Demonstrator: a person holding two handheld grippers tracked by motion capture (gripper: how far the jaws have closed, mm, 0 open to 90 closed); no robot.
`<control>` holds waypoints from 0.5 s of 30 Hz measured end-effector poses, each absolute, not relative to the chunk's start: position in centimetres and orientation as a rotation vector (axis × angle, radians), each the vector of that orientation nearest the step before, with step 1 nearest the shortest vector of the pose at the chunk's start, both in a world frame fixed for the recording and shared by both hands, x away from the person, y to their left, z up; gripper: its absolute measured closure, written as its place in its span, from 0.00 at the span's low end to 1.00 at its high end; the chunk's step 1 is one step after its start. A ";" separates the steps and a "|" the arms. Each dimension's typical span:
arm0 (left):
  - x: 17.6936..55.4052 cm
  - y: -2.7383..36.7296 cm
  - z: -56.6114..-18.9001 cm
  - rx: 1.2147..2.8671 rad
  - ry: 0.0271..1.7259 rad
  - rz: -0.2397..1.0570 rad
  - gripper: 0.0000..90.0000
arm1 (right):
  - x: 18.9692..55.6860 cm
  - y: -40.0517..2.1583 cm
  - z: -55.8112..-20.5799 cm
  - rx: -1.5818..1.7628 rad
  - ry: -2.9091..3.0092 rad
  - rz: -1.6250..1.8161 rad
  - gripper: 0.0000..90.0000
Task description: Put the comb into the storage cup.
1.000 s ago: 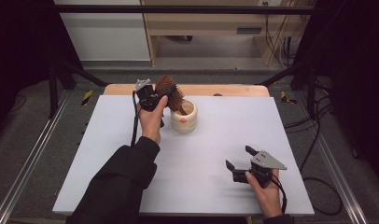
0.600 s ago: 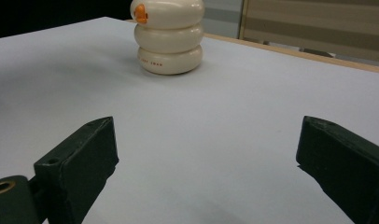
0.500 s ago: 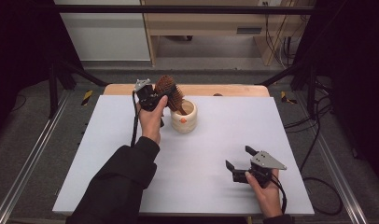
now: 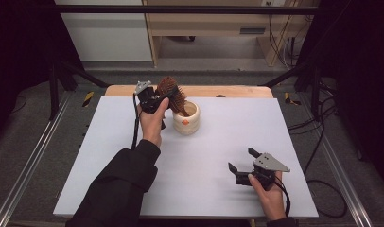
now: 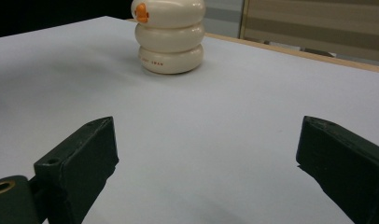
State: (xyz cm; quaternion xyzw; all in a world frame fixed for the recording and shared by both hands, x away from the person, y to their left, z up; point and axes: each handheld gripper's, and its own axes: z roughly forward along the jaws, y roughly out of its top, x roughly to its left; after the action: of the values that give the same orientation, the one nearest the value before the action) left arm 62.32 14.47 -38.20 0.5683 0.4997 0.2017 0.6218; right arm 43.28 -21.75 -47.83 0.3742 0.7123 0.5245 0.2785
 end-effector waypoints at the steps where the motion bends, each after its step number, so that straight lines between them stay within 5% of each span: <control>1: 62.3 14.5 -38.2 1.306 1.147 0.464 0.32 | 43.3 -21.8 -47.8 1.002 1.911 1.407 0.06; 15: 62.1 14.7 -38.1 1.316 1.130 0.525 0.17 | 43.3 -21.7 -47.8 1.006 1.912 1.408 0.06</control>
State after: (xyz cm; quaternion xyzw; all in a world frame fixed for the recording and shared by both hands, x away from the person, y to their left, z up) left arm 62.07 14.67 -38.07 0.5716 0.4908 0.2281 0.6167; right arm 43.27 -21.75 -47.83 0.3746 0.7124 0.5243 0.2778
